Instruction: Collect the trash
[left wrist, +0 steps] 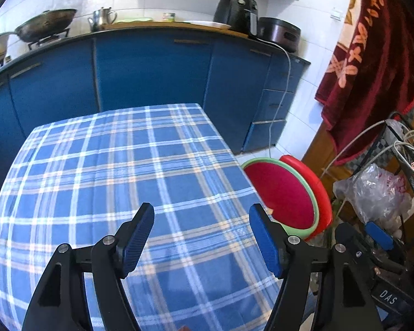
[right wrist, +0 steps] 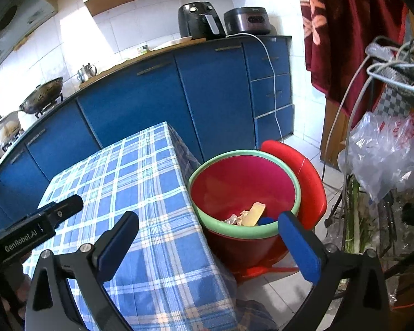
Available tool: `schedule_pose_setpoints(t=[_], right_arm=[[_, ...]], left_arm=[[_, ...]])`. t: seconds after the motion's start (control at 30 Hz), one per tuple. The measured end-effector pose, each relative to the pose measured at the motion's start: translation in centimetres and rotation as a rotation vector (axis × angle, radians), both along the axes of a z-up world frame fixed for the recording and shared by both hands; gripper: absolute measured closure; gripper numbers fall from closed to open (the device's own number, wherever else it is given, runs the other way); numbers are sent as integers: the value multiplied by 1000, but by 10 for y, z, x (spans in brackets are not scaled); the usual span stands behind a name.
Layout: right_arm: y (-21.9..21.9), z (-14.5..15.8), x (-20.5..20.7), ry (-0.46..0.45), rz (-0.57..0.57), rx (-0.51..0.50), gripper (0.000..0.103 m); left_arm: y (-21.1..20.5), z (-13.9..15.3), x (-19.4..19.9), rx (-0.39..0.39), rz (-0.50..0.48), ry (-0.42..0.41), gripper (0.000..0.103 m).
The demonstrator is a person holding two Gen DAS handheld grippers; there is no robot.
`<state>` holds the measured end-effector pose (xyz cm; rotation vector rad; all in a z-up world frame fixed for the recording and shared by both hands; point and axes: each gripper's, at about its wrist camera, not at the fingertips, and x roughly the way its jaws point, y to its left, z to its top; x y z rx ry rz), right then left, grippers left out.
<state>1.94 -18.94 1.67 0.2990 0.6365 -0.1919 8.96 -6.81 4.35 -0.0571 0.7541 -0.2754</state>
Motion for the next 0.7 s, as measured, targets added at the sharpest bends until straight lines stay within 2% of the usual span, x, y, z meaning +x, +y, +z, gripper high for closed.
schedule_pose_setpoints(t=[0.23,0.7], right_arm=[[13,2,-7,-7,16,-27,0],[14,1,-7,8,7,-32,0]], left_arm=[[9,-2,-14,13,22,2,30],[9,-5,-16,27,27,3,30]])
